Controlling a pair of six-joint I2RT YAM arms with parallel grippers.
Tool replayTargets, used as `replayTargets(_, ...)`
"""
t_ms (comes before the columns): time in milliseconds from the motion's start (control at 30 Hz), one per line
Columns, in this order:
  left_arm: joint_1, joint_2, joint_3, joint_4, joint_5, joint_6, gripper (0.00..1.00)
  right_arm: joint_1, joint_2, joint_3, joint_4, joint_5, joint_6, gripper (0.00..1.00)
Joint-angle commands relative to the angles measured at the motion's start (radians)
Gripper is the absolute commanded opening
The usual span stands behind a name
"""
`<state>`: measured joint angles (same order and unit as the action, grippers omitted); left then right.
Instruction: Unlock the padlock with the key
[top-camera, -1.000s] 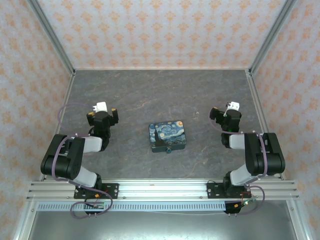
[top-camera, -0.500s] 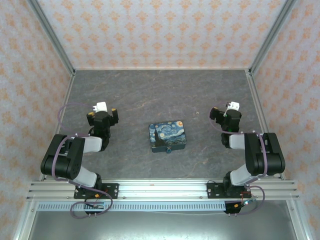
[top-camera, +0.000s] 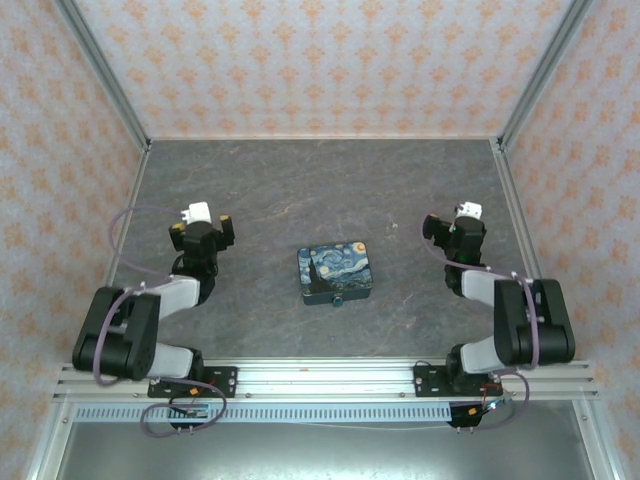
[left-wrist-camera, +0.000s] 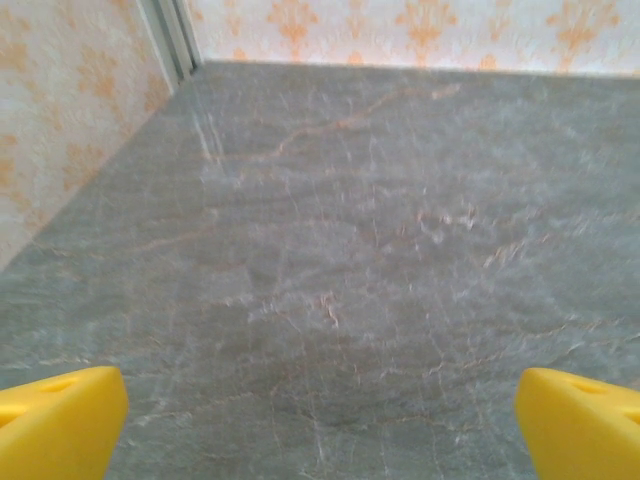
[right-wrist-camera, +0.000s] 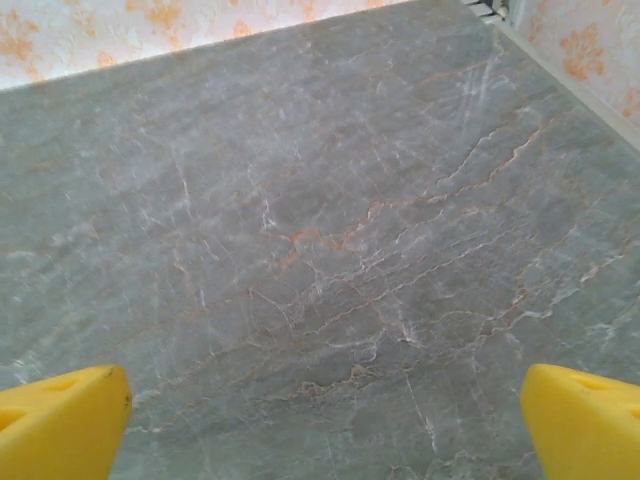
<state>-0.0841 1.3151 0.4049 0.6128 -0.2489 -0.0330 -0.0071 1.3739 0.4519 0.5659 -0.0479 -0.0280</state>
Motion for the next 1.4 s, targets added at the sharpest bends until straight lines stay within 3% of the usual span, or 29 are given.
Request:
replayTargets(0, 0.010, -0.145, 0.077, -0.178, -0.028, -0.066, 1.00, 0.006, -0.135, 0.102, -0.247, 0.003, 0.063, 0.98)
replayTargets(200, -0.001, -0.285, 0.234, -0.516, 0.177, -0.248, 1.00, 0.045, -0.280, 0.218, -0.623, -0.121, 0.208, 0.96)
replayTargets(467, -0.152, -0.417, 0.261, -0.760, 0.453, -0.381, 1.00, 0.159, -0.333, 0.234, -0.891, -0.281, 0.342, 0.88)
replayTargets(667, -0.226, -0.403, 0.259, -0.893, 0.648, -0.564, 1.00, 0.293, -0.334, 0.199, -0.900, -0.428, 0.457, 0.87)
replayTargets(833, -0.303, -0.314, 0.285, -0.995, 0.805, -0.629, 1.00, 0.430, -0.292, 0.188, -0.888, -0.447, 0.521, 0.87)
replayTargets(1033, -0.428, -0.165, 0.317, -0.968, 0.861, -0.651, 1.00, 0.518, -0.183, 0.230, -0.896, -0.435, 0.521, 0.87)
replayTargets(1367, -0.465, 0.015, 0.328, -0.792, 0.893, -0.718, 1.00, 0.589, -0.070, 0.273, -0.821, -0.479, 0.551, 0.82)
